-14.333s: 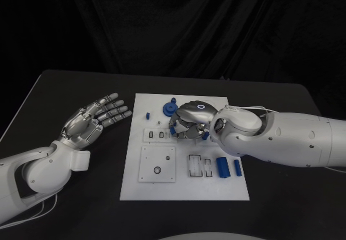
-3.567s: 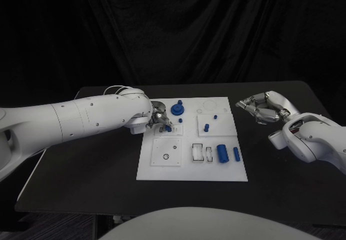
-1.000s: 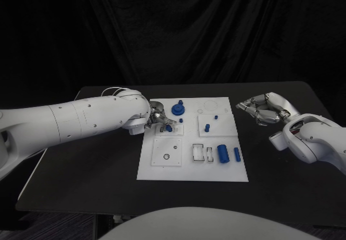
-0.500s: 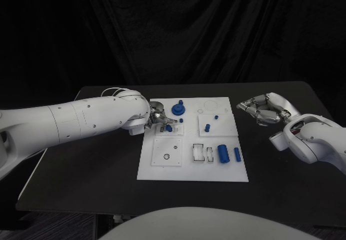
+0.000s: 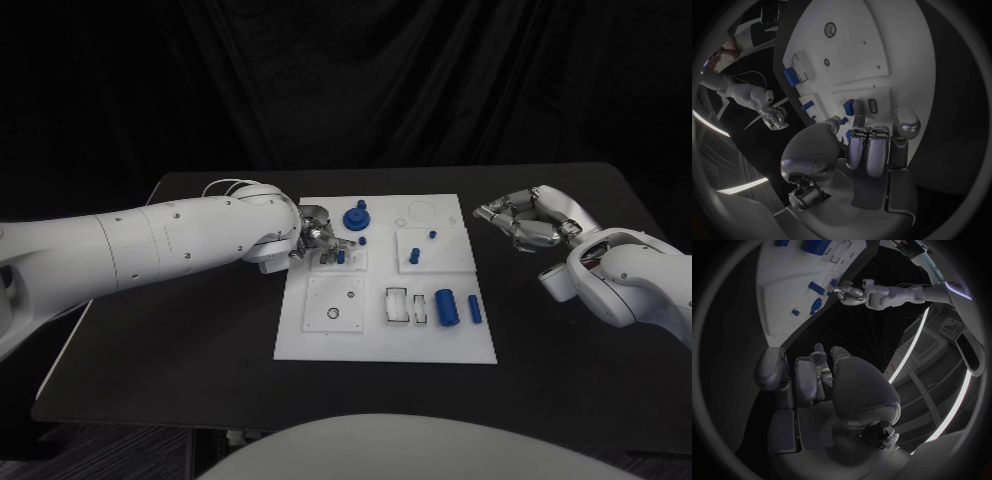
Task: Assemble the parts on the task board
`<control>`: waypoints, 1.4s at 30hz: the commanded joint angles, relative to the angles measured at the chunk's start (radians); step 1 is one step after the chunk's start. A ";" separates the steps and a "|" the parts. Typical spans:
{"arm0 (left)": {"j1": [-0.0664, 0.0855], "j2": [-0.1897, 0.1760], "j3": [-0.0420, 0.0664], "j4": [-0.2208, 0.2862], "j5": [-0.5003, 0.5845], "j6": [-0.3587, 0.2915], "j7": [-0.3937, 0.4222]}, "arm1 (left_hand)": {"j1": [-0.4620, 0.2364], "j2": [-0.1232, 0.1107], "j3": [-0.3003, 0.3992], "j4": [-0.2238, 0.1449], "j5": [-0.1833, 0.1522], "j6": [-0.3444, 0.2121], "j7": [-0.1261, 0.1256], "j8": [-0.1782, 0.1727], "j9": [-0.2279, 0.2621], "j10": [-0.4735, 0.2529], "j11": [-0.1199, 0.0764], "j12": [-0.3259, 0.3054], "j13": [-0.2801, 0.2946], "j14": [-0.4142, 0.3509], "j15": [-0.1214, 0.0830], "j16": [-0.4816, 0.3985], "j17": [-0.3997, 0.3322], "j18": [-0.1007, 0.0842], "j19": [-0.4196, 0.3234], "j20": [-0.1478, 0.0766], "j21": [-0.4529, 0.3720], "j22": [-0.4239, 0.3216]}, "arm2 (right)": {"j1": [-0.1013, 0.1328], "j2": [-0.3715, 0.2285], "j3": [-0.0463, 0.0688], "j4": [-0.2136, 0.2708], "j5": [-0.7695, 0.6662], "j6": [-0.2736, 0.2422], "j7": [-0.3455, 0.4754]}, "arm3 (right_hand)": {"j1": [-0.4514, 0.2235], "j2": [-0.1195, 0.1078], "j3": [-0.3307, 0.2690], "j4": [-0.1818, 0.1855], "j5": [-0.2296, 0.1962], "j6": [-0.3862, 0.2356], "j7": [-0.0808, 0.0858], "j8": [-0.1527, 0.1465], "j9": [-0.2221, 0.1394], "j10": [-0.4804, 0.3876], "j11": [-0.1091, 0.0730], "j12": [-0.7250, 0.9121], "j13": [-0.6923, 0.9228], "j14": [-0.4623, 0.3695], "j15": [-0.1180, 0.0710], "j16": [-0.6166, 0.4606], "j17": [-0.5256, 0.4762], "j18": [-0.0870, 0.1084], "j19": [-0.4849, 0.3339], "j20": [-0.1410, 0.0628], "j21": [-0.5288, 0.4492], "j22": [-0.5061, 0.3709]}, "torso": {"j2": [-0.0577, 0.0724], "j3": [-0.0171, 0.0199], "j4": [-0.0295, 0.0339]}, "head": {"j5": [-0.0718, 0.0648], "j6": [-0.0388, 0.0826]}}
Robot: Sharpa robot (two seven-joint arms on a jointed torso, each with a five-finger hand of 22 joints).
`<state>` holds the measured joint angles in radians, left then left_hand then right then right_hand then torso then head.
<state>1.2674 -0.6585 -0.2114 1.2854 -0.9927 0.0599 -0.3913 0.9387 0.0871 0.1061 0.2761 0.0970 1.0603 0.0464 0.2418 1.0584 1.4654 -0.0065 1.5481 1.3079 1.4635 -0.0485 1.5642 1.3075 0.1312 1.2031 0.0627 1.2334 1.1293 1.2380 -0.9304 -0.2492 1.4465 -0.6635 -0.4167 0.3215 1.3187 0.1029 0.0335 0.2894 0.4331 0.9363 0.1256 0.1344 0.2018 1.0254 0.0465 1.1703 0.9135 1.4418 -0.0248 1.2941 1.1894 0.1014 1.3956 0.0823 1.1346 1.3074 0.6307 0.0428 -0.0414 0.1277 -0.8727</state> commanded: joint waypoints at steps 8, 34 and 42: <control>-0.002 0.001 0.000 -0.003 0.001 -0.006 0.025 | 0.021 0.006 -0.011 -0.001 0.011 -0.029 0.002 0.015 0.043 0.089 -0.006 0.005 0.249 0.100 -0.008 0.003 0.252 -0.013 0.002 -0.005 0.001 0.005 | -0.003 -0.002 0.001 0.001 -0.004 0.005 -0.016 | 0.006 0.000 0.001 0.001 0.005 0.009 -0.001 -0.002 -0.001 0.001 -0.001 -0.004 -0.001 -0.001 0.000 -0.001 0.002 -0.005 -0.003 0.000 -0.003 0.098 | 0.000 -0.0004 0.0002 | -0.001 0.000; 0.094 -0.126 0.001 0.145 -0.038 -0.139 0.027 | 0.099 0.002 -0.068 0.003 0.057 -0.051 -0.021 0.114 0.225 0.105 -0.029 0.023 0.263 0.107 -0.030 0.007 0.263 -0.057 0.158 -0.026 0.143 0.191 | -0.002 -0.009 0.001 0.005 -0.004 -0.006 -0.014 | 0.002 0.000 -0.001 0.003 0.004 0.010 -0.001 -0.002 -0.001 0.003 0.000 -0.003 -0.002 0.001 0.000 0.001 0.004 -0.006 -0.001 0.000 0.000 0.099 | -0.001 -0.0001 0.0000 | 0.000 0.000; 0.140 -0.122 0.001 0.078 -0.042 -0.014 -0.065 | 0.165 0.004 -0.061 -0.031 0.065 -0.071 -0.028 0.112 0.261 0.105 -0.040 0.023 0.263 0.107 -0.043 0.007 0.263 -0.076 0.220 -0.038 0.196 0.259 | -0.002 -0.002 0.001 0.005 -0.004 -0.002 -0.012 | 0.000 -0.001 -0.003 0.003 0.004 0.010 -0.001 -0.002 -0.001 0.004 0.000 -0.002 -0.001 0.001 0.000 0.002 0.004 -0.006 -0.001 0.000 0.000 0.100 | -0.001 0.0022 -0.0039 | 0.011 0.000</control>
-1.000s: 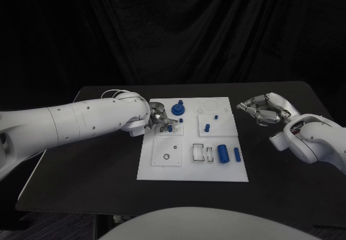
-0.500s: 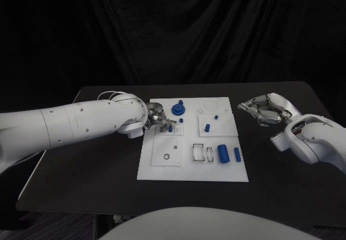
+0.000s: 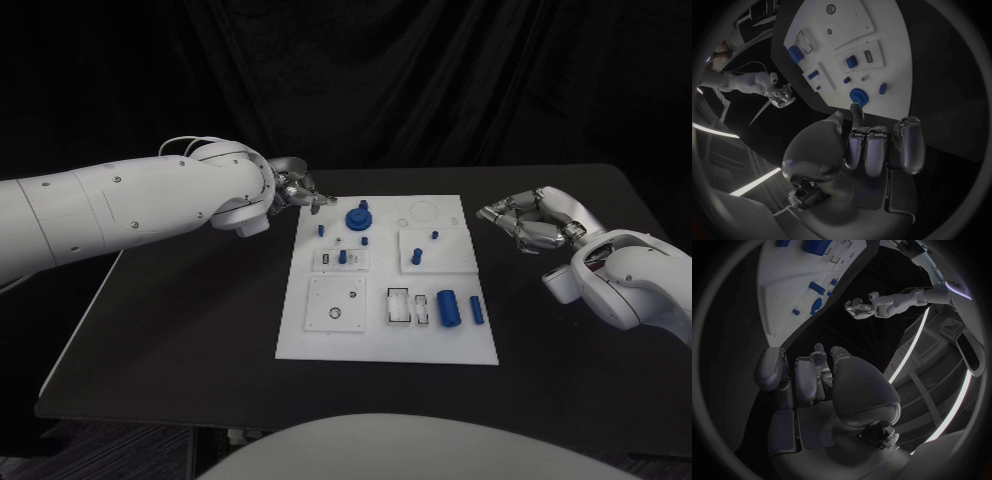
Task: Assemble the parts on the task board
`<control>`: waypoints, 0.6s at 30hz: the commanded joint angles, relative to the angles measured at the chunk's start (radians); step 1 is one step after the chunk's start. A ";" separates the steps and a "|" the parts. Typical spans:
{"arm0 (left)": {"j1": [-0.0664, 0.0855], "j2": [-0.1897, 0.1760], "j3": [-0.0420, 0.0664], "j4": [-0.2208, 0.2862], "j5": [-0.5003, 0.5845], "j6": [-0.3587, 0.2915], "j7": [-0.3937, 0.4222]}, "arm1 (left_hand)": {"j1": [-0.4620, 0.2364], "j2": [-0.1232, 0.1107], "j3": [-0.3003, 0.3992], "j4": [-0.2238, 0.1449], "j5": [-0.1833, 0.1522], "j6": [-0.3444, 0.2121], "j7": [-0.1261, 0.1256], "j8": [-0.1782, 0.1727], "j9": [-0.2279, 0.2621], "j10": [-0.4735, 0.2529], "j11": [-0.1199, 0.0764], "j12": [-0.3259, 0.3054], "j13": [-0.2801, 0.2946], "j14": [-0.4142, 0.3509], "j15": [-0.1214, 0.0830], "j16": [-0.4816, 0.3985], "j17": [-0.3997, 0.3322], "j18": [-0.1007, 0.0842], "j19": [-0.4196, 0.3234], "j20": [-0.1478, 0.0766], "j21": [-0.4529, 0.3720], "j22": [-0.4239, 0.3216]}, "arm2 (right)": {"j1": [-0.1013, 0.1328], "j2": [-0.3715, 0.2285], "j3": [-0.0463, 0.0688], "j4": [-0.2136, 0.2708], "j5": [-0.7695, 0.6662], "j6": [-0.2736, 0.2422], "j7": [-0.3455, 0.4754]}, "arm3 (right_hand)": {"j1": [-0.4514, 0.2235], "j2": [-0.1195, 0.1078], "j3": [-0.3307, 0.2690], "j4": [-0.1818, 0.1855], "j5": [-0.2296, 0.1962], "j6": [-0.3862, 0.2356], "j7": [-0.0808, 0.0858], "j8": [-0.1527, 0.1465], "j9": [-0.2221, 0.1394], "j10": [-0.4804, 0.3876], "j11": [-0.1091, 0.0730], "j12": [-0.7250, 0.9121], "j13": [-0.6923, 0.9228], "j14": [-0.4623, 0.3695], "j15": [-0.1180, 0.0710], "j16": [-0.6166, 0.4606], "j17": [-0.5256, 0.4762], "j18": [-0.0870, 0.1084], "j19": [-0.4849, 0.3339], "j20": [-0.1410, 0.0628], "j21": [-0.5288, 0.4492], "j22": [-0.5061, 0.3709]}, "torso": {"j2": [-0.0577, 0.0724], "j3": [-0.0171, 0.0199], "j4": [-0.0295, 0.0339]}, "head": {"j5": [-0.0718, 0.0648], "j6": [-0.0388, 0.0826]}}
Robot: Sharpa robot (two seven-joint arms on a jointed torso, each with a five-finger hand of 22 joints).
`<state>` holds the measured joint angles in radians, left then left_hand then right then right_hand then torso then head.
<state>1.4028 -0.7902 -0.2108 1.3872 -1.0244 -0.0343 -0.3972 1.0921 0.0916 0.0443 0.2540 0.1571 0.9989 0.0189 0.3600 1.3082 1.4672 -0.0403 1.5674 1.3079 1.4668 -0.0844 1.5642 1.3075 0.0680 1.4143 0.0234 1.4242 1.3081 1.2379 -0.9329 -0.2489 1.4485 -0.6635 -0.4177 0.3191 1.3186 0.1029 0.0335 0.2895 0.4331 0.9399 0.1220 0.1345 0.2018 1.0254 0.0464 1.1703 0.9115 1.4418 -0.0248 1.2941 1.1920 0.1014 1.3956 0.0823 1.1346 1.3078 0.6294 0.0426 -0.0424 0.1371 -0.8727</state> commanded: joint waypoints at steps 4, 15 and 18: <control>0.007 0.029 0.000 -0.073 -0.010 0.122 -0.079 | 0.030 0.001 0.007 -0.020 0.008 -0.029 0.004 -0.024 0.009 0.104 -0.006 0.003 0.263 0.104 -0.008 0.007 0.263 -0.014 0.018 -0.001 0.011 0.088 | -0.002 0.000 0.001 0.004 -0.004 0.002 -0.009 | 0.000 -0.001 -0.003 0.003 0.004 0.007 0.003 -0.002 -0.001 0.004 0.000 -0.002 0.001 0.001 0.000 0.002 0.001 -0.006 -0.001 0.000 0.000 0.099 | 0.005 -0.0001 0.0004 | -0.004 0.000; -0.028 0.086 0.000 -0.170 -0.010 0.120 -0.050 | 0.027 0.003 0.003 -0.015 0.004 -0.040 0.008 -0.038 0.009 0.104 -0.004 0.003 0.263 0.104 -0.008 0.007 0.263 -0.050 0.112 -0.002 0.102 0.204 | -0.002 -0.003 0.001 0.007 -0.004 0.009 -0.011 | -0.001 -0.003 -0.004 0.002 0.005 0.007 0.002 -0.002 -0.001 0.004 -0.001 -0.002 -0.001 0.001 0.000 0.001 -0.001 -0.006 0.000 0.000 0.000 0.100 | 0.012 -0.0026 -0.0017 | -0.003 0.000; -0.035 0.098 0.000 -0.188 -0.010 0.111 -0.035 | 0.024 0.002 0.000 -0.013 0.003 -0.044 0.010 -0.042 0.010 0.104 -0.002 0.003 0.263 0.104 -0.007 0.007 0.263 -0.053 0.119 -0.002 0.109 0.213 | -0.002 -0.004 0.001 0.008 -0.004 0.011 -0.012 | -0.001 -0.003 -0.004 0.002 0.005 0.007 0.002 -0.002 -0.001 0.004 -0.001 -0.002 -0.001 0.001 0.000 0.001 -0.001 -0.006 0.000 0.000 0.000 0.100 | 0.014 -0.0052 -0.0017 | -0.002 0.000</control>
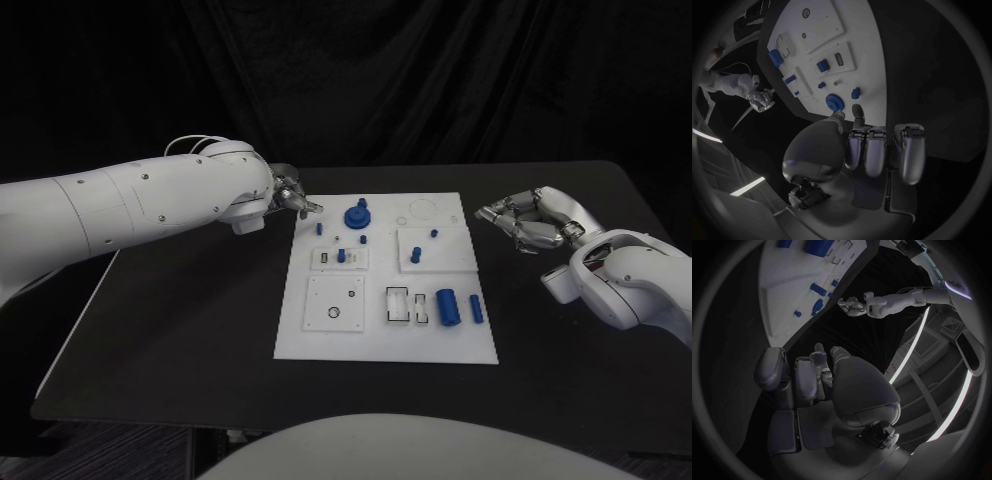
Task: Assemble the parts on the task board
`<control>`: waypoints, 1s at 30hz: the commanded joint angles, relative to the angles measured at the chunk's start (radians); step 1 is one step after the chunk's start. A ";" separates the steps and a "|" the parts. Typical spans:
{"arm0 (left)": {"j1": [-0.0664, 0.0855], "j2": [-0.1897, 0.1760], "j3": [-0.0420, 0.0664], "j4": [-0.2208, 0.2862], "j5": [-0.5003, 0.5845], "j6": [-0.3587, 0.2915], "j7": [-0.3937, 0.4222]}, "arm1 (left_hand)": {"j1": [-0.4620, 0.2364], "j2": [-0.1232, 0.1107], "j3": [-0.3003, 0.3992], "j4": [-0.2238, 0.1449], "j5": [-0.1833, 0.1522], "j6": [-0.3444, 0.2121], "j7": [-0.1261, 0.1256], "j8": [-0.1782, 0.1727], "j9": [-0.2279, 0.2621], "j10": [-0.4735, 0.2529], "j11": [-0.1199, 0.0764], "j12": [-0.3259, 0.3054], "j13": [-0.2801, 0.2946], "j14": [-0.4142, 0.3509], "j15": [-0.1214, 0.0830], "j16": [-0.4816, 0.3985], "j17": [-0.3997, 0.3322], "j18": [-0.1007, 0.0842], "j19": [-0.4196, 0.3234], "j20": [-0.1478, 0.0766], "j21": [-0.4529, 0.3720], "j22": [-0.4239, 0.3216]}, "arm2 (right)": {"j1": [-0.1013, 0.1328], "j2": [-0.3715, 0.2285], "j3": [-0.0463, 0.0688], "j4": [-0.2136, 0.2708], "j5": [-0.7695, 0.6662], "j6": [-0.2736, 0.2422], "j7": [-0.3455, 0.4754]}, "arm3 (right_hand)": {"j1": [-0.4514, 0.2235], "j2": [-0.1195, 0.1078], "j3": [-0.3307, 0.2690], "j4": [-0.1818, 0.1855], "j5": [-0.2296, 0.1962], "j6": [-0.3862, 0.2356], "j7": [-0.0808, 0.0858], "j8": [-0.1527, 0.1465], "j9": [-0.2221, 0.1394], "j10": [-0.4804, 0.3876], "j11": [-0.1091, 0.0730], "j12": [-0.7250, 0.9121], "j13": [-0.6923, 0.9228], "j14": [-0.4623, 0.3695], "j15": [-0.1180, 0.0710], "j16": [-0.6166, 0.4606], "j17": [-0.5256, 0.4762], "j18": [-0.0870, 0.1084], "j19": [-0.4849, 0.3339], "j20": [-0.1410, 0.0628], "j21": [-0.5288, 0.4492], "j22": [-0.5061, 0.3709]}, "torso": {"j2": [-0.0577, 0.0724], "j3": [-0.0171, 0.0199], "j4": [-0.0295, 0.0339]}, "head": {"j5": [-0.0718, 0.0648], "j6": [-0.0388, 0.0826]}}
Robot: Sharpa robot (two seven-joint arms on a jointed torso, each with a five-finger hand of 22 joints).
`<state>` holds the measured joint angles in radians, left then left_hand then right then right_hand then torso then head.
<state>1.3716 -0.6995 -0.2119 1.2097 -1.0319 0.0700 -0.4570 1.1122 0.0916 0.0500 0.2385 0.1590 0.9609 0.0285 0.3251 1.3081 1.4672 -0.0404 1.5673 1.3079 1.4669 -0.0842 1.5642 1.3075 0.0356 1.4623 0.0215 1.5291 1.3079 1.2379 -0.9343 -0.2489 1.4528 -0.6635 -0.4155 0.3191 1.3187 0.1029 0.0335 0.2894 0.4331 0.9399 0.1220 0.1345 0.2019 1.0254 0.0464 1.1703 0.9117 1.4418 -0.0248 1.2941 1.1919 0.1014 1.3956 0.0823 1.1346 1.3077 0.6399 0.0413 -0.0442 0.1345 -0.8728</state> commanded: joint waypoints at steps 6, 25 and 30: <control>-0.012 0.023 0.001 -0.032 -0.003 -0.019 0.056 | 0.000 0.001 -0.009 0.006 0.000 -0.008 0.002 -0.010 0.010 0.104 -0.001 0.004 0.263 0.104 -0.007 0.007 0.263 -0.020 0.072 0.000 0.005 0.214 | -0.002 -0.004 0.001 0.005 -0.004 0.009 -0.013 | -0.001 -0.003 -0.004 0.002 0.005 0.007 0.002 -0.002 -0.001 0.004 -0.001 -0.002 -0.001 0.001 0.000 0.001 -0.001 -0.006 0.000 0.000 0.000 0.100 | 0.007 -0.0074 0.0013 | 0.001 0.000; -0.028 0.047 0.001 -0.066 -0.003 -0.025 0.074 | -0.021 0.003 -0.030 0.029 -0.011 -0.028 0.013 -0.035 0.006 0.104 0.011 0.004 0.263 0.104 0.004 0.007 0.263 -0.012 0.051 0.010 -0.014 0.190 | -0.002 -0.003 0.001 0.003 -0.004 0.012 -0.016 | 0.000 -0.003 -0.003 0.001 0.006 0.007 0.002 -0.003 -0.001 0.005 -0.001 0.000 0.000 0.002 0.000 0.001 0.000 -0.006 0.000 0.000 0.001 0.100 | 0.005 -0.0050 0.0016 | 0.002 0.000; -0.032 0.051 0.001 -0.074 -0.003 -0.018 0.070 | -0.020 0.003 -0.030 0.029 -0.010 -0.028 0.013 -0.036 0.006 0.104 0.011 0.004 0.263 0.104 0.005 0.007 0.263 -0.012 0.049 0.010 -0.016 0.188 | -0.003 -0.001 0.001 0.001 -0.004 0.013 -0.016 | 0.001 -0.003 -0.003 0.000 0.007 0.007 0.002 -0.003 -0.001 0.006 -0.001 0.000 0.001 0.002 0.000 0.002 0.000 -0.006 0.000 0.000 0.001 0.101 | 0.004 -0.0049 -0.0001 | 0.004 0.000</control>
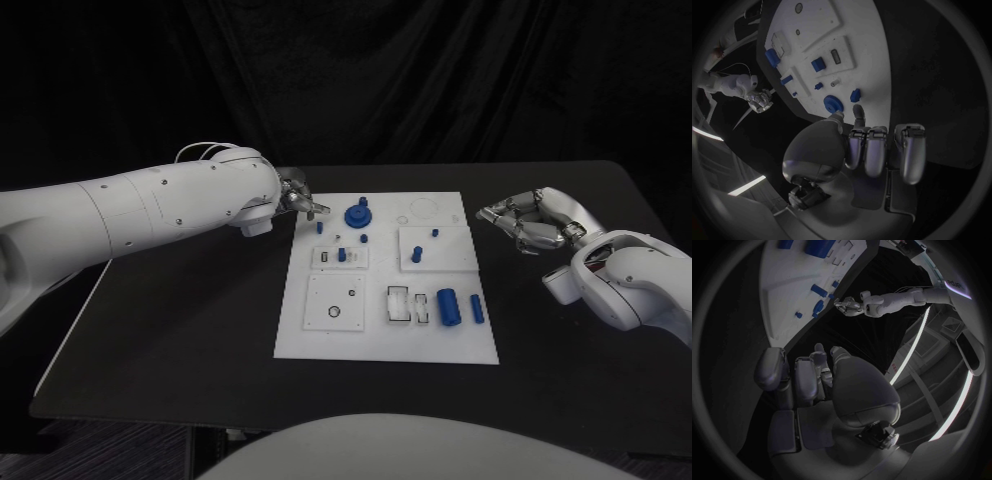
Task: Assemble the parts on the task board
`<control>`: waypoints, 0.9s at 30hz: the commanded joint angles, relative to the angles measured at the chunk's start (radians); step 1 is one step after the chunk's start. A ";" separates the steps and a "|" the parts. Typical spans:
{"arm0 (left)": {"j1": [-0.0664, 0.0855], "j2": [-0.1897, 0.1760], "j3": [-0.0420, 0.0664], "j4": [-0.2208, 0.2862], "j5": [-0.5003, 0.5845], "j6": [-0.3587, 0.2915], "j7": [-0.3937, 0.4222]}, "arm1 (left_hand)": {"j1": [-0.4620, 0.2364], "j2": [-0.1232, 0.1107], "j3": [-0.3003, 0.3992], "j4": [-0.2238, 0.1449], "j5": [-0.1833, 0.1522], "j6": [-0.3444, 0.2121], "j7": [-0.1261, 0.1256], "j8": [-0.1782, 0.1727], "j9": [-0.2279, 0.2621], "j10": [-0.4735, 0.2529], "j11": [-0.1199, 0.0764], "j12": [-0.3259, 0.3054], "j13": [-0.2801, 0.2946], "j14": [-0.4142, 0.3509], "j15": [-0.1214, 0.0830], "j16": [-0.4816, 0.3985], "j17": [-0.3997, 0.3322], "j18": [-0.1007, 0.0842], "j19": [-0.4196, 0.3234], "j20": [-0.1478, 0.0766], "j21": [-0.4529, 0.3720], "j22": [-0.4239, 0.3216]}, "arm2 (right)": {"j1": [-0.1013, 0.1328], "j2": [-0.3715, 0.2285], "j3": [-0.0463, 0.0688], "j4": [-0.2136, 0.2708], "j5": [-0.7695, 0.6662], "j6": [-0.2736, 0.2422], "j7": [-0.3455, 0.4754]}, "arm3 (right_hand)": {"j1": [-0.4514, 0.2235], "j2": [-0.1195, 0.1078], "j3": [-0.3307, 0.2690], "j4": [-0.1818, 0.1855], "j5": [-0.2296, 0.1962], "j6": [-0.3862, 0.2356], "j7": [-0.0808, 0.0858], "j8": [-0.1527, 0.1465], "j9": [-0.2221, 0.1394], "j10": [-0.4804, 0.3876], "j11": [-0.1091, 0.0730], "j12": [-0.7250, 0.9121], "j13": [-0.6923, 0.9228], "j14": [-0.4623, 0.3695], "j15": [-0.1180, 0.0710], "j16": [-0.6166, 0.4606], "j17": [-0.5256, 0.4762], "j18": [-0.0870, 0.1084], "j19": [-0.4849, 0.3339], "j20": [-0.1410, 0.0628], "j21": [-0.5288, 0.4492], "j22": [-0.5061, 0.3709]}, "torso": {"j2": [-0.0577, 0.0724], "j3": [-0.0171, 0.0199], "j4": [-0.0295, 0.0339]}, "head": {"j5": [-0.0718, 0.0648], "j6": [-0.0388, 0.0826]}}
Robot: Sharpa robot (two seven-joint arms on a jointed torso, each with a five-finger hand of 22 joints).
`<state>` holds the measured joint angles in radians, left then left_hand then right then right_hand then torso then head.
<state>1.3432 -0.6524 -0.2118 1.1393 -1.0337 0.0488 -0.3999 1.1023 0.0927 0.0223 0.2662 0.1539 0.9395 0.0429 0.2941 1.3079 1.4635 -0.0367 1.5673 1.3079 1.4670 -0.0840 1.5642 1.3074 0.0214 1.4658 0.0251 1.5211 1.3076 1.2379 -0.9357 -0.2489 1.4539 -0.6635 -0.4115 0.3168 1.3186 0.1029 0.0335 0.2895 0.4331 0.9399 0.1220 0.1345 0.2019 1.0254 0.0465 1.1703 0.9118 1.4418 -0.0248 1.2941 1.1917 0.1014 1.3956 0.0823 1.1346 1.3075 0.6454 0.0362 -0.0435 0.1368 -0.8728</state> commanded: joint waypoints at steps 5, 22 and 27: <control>-0.009 0.008 0.001 -0.012 -0.001 0.013 0.009 | -0.005 0.002 -0.002 -0.002 -0.002 -0.006 -0.001 -0.007 0.005 0.107 0.009 0.004 0.263 0.104 0.006 0.007 0.263 0.004 0.041 0.009 -0.012 0.183 | -0.003 0.002 0.001 -0.001 -0.004 0.010 -0.013 | 0.001 -0.003 -0.003 0.000 0.007 0.007 0.002 -0.003 -0.001 0.006 -0.001 0.000 0.000 0.002 0.000 0.002 0.000 -0.006 0.000 0.000 0.002 0.101 | -0.001 -0.0006 0.0003 | 0.002 0.000; -0.027 0.019 0.001 -0.031 -0.001 0.025 0.016 | 0.008 0.006 0.000 -0.011 0.006 -0.010 0.003 -0.018 0.002 0.107 0.013 0.004 0.263 0.104 0.011 0.007 0.263 0.012 0.019 0.014 -0.033 0.159 | -0.003 0.002 0.001 -0.002 -0.004 0.010 -0.013 | 0.002 -0.003 -0.002 0.000 0.009 0.007 0.002 -0.003 -0.001 0.006 -0.002 0.000 -0.001 0.002 -0.001 0.002 0.000 -0.006 0.000 0.000 0.001 0.101 | 0.000 -0.0005 -0.0001 | 0.001 0.000; -0.030 0.020 0.001 -0.033 -0.001 0.023 0.022 | 0.009 0.008 0.000 -0.012 0.008 -0.011 0.004 -0.021 0.000 0.107 0.014 0.004 0.263 0.104 0.012 0.007 0.263 0.016 0.010 0.015 -0.041 0.149 | -0.003 0.001 0.001 -0.002 -0.004 0.010 -0.013 | 0.003 -0.003 -0.002 0.000 0.009 0.007 0.002 -0.003 -0.001 0.006 -0.002 0.000 -0.001 0.002 -0.001 0.002 0.000 -0.006 0.000 0.000 0.001 0.101 | 0.000 0.0002 -0.0002 | 0.000 0.000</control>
<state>1.3148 -0.6347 -0.2117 1.1067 -1.0343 0.0635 -0.3978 1.1066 0.0968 0.0227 0.2605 0.1576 0.9359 0.0465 0.2778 1.3077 1.4633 -0.0297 1.5672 1.3079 1.4670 -0.0766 1.5642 1.3074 0.0216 1.4658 0.0324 1.4845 1.3074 1.2378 -0.9340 -0.2489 1.4515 -0.6636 -0.4080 0.3158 1.3187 0.1029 0.0335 0.2895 0.4373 0.9399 0.1220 0.1345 0.2019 1.0254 0.0465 1.1703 0.9119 1.4418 -0.0248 1.2941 1.1916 0.1014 1.3956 0.0823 1.1346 1.3073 0.6450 0.0359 -0.0432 0.1376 -0.8728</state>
